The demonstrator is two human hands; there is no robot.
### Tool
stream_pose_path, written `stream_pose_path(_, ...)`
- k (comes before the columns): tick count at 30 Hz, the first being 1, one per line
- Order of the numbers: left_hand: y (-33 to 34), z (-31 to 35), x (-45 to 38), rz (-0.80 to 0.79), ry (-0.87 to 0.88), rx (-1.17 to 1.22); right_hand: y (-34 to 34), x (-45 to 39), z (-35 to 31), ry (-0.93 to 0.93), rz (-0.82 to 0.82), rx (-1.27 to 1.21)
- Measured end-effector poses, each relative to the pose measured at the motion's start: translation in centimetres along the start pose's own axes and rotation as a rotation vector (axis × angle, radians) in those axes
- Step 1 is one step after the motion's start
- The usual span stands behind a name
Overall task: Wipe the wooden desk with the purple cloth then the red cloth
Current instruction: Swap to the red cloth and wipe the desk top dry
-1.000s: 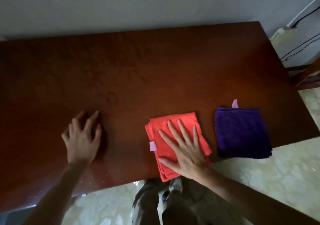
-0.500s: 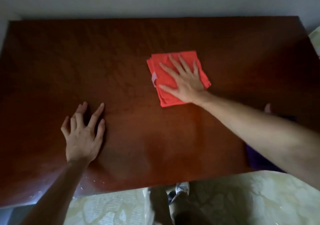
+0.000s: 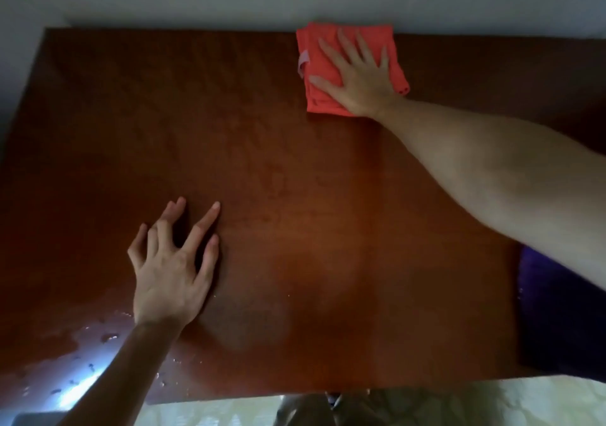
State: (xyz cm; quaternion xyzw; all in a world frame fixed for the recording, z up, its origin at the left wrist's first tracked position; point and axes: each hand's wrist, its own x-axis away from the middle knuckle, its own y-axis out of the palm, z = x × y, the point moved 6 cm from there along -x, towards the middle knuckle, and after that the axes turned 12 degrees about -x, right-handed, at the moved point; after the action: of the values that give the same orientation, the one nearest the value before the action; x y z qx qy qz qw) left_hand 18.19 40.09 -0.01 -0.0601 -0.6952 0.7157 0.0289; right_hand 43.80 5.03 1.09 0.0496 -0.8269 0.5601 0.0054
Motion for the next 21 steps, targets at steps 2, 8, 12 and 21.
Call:
stream_pose_path(2, -0.2, 0.0, -0.1, 0.005, -0.008, 0.016, 0.2, 2.0, -0.7, -0.005, 0.014, 0.004)
stream_pose_path(8, -0.7, 0.4, 0.0, -0.003, -0.019, 0.037, 2.3, 16.3, -3.7, -0.107, -0.028, 0.014)
stream_pose_path(12, -0.8, 0.5, 0.2, -0.009, -0.023, 0.030, 4.0, 31.1, -5.4, -0.152, -0.022, 0.038)
stream_pose_path(21, -0.6, 0.6, 0.2, -0.014, -0.035, -0.010, 5.7, 37.0, -5.9, -0.140, -0.075, 0.097)
